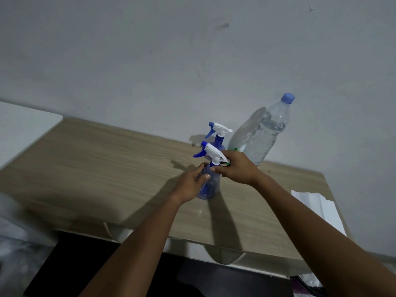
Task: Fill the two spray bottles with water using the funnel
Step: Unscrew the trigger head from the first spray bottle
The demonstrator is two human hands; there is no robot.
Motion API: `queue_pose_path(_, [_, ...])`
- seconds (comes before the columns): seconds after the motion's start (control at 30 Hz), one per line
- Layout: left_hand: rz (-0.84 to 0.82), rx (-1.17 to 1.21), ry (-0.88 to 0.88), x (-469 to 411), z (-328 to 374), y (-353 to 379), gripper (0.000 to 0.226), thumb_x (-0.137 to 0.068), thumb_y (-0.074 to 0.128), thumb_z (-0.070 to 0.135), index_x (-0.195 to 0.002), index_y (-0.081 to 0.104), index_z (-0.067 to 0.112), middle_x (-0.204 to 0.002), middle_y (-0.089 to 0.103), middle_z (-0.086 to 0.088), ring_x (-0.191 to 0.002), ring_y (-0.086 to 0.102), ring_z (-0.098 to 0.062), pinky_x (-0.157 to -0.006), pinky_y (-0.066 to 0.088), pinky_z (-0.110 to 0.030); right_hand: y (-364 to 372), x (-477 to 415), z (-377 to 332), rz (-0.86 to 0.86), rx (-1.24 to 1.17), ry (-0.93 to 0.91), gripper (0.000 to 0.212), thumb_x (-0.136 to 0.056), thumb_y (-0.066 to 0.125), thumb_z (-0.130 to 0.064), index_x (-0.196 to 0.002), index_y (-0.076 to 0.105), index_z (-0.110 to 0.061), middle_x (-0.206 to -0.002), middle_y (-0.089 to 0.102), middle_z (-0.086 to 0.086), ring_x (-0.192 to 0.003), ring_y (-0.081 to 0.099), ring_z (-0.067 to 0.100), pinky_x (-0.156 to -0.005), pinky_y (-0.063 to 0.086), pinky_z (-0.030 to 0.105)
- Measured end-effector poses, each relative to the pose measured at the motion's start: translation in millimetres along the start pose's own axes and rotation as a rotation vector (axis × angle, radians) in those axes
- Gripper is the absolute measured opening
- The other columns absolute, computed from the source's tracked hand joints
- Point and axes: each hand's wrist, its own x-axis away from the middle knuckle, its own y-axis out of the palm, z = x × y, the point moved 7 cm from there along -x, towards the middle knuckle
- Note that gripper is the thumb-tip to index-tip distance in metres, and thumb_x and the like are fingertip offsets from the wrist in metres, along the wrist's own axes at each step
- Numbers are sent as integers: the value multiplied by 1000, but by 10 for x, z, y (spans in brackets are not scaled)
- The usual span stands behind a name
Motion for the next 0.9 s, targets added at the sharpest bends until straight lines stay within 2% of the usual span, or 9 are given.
queue_pose_path(0.1, [-3, -27, -13, -13, -17, -2, 35, -103, 52, 23, -137, 57, 21, -123, 68, 5, -114, 63, -9, -91, 48, -14, 15, -7, -52, 158, 77, -16, 45, -81, 79, -54, -102, 70, -16, -87, 73, 1, -76, 65, 19, -69, 51, 35])
queue_pose_path(0.2, [-10, -28, -5, -19, -11, 6, 38, -103, 52, 27, -141, 53, 23, -131, 66, 3, -121, 61, -11, -103, 48, -30, 46, -18, -59, 175, 100, -29, 40, -83, 79, -50, -102, 70, -17, -89, 73, 0, -78, 66, 20, -70, 53, 37])
queue_pose_path(0.27, [3, -14, 0, -14, 5, -3, 41, -102, 54, 23, -143, 51, 20, -138, 60, 5, -128, 56, -11, -109, 44, -30, 44, -16, -46, 129, 64, -21, 33, -85, 80, -41, -107, 69, -19, -92, 71, -2, -82, 67, 20, -75, 56, 37])
queue_pose_path(0.37, [5, -8, -5, -3, 18, -15, 43, -102, 54, 22, -145, 49, 19, -134, 58, 9, -126, 52, -7, -106, 41, -26, 79, -36, -27, 15, 39, -4, 31, -90, 76, -29, -118, 67, -19, -101, 73, 2, -88, 70, 22, -81, 61, 46])
queue_pose_path(0.53, [-16, -24, 5, -2, 35, -3, 43, -101, 54, 28, -144, 49, 21, -132, 61, 10, -123, 58, -10, -104, 45, -29, 69, -30, -11, -134, -35, -2, 30, -96, 67, -15, -126, 64, -16, -113, 70, 8, -100, 69, 25, -81, 64, 41])
queue_pose_path(0.63, [-5, -8, -9, 11, 46, -10, 46, -103, 53, 22, -148, 45, 17, -129, 55, 13, -123, 52, -4, -103, 41, -23, 33, -11, -27, -107, -28, 7, 31, -92, 71, -23, -122, 64, -20, -108, 71, 2, -95, 69, 20, -83, 61, 39])
queue_pose_path(0.73, [-8, -8, -21, 22, 48, -13, 45, -103, 52, 22, -148, 45, 21, -134, 57, 12, -126, 53, -5, -106, 41, -24, 24, -18, -3, 20, -9, 34, 48, -81, 78, -49, -118, 62, -22, -102, 72, -2, -85, 70, 18, -75, 62, 42])
queue_pose_path(0.77, [-11, -13, -26, 16, 36, -10, 44, -103, 52, 24, -147, 47, 23, -134, 59, 11, -126, 54, -6, -106, 42, -25, 31, -18, 11, 51, -25, 48, 50, -80, 80, -50, -115, 62, -21, -100, 72, -1, -82, 71, 19, -71, 63, 42])
queue_pose_path(0.9, [-11, -7, -26, 4, 38, -4, 39, -103, 54, 23, -141, 50, 28, -133, 60, 10, -126, 55, -8, -109, 42, -30, 55, -15, 46, 56, -185, 80, 33, -85, 83, -24, -111, 66, -15, -99, 72, 1, -86, 72, 18, -66, 65, 35])
